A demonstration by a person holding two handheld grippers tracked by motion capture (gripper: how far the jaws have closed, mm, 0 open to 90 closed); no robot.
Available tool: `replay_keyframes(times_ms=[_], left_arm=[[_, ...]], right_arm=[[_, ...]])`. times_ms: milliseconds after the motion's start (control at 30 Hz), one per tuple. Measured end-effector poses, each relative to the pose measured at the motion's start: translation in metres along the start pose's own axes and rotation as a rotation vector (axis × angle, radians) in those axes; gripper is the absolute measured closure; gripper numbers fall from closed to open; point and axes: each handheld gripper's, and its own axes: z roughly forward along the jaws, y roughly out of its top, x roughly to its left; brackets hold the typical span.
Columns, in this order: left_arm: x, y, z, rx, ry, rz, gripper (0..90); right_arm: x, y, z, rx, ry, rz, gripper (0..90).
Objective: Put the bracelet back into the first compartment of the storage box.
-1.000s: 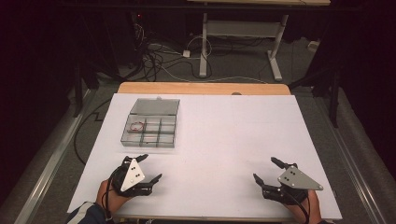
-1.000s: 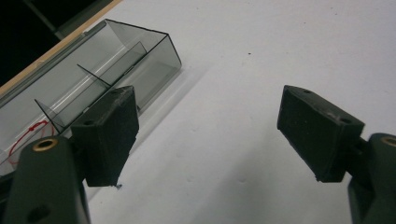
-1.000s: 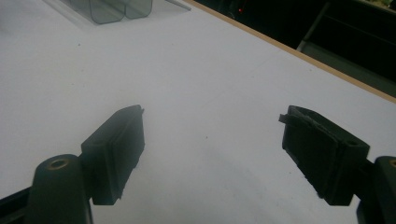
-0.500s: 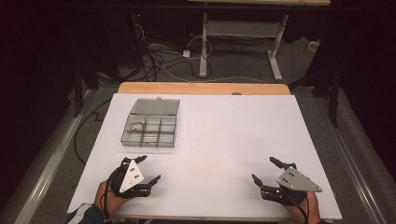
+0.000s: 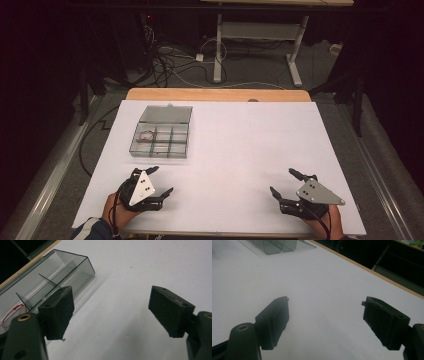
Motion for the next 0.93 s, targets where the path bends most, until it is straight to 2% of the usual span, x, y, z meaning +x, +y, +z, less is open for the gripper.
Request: replay_keyframes(times_ms=[833, 933], left_arm=[[0.0008, 0.0014, 0.0007, 0.004, -0.017, 0.003, 19.6], [0.0014, 0.0021, 0.0003, -0.014, -0.017, -0.004, 19.6]], right_arm=[[-0.0015, -0.0016, 0.0029, 0.014, 0.003, 0.008, 20.6], [-0.0010, -0.0013, 0.0023, 0.010, 0.000, 0.003, 20.6]])
